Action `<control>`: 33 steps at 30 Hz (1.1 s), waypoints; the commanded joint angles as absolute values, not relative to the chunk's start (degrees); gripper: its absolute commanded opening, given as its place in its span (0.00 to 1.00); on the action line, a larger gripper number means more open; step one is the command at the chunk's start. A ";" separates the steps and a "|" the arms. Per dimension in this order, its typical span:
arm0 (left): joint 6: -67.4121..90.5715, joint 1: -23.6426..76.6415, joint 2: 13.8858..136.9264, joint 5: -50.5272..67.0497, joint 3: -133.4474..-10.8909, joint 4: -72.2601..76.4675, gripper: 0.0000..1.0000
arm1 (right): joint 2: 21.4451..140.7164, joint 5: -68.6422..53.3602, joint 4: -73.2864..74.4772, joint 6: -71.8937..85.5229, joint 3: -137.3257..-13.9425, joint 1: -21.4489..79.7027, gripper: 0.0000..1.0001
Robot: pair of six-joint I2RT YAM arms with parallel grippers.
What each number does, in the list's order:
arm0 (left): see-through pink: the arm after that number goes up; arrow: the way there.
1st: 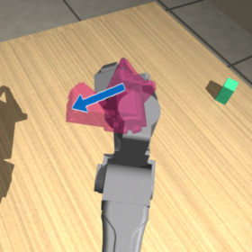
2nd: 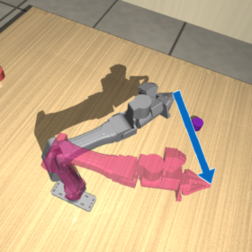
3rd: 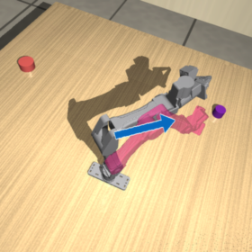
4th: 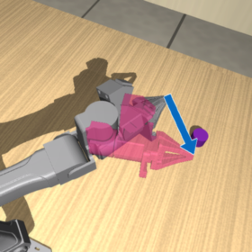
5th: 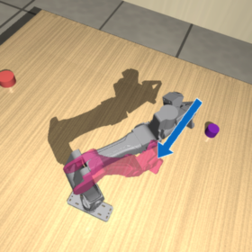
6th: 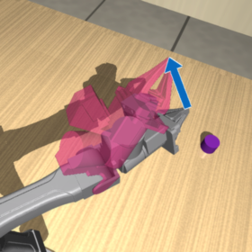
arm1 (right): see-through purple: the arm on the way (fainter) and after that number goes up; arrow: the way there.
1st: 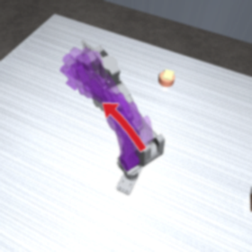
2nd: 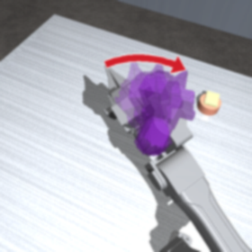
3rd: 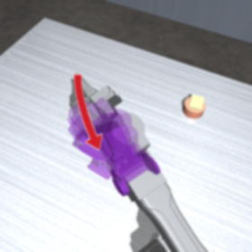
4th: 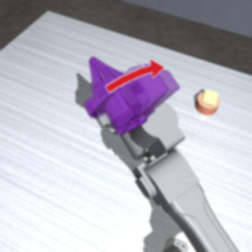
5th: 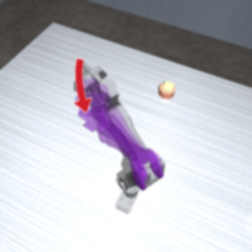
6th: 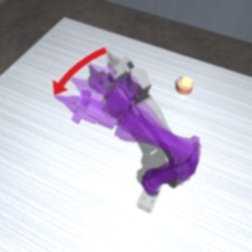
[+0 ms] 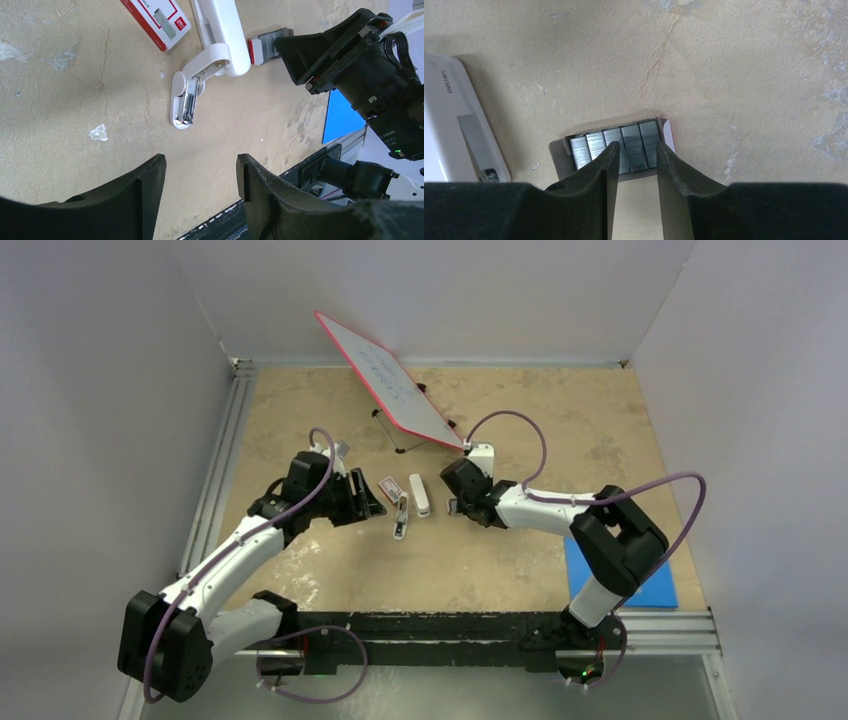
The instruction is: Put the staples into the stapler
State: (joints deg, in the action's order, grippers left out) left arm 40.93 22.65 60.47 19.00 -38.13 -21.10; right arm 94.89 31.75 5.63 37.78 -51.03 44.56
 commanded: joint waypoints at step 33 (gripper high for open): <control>39.91 22.78 59.85 18.34 -40.34 -20.47 0.54 | 94.58 27.16 5.70 38.44 -51.01 43.12 0.21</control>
